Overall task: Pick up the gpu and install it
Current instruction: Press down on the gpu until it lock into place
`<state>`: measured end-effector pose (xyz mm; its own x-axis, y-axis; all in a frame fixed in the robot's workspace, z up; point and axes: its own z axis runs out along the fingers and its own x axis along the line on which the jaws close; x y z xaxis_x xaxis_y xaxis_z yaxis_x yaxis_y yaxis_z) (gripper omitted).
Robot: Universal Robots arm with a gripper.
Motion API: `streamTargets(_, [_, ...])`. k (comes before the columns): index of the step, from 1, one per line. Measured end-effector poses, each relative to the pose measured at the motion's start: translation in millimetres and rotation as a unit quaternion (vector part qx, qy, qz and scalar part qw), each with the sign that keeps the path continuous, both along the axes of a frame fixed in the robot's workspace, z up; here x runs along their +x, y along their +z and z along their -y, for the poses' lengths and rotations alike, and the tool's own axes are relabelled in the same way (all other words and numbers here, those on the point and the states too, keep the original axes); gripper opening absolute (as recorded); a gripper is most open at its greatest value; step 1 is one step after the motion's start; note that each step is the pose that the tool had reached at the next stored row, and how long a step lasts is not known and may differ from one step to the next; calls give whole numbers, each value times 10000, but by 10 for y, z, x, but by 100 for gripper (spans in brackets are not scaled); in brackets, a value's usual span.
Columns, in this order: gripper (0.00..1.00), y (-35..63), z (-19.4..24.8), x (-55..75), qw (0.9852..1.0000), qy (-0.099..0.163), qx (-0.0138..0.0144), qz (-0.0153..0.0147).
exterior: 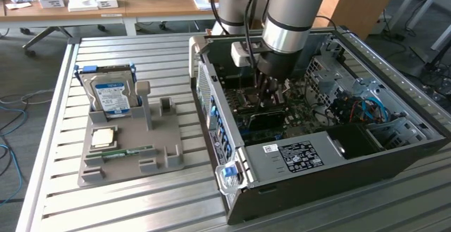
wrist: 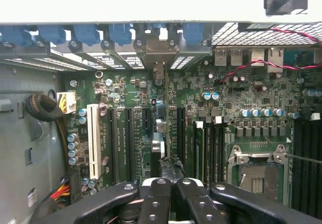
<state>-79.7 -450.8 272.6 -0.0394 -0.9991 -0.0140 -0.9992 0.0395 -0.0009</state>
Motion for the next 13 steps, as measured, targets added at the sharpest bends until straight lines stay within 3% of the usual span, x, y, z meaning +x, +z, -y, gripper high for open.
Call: streamTargets(13, [11, 361, 0, 13, 10000, 0, -13, -1])
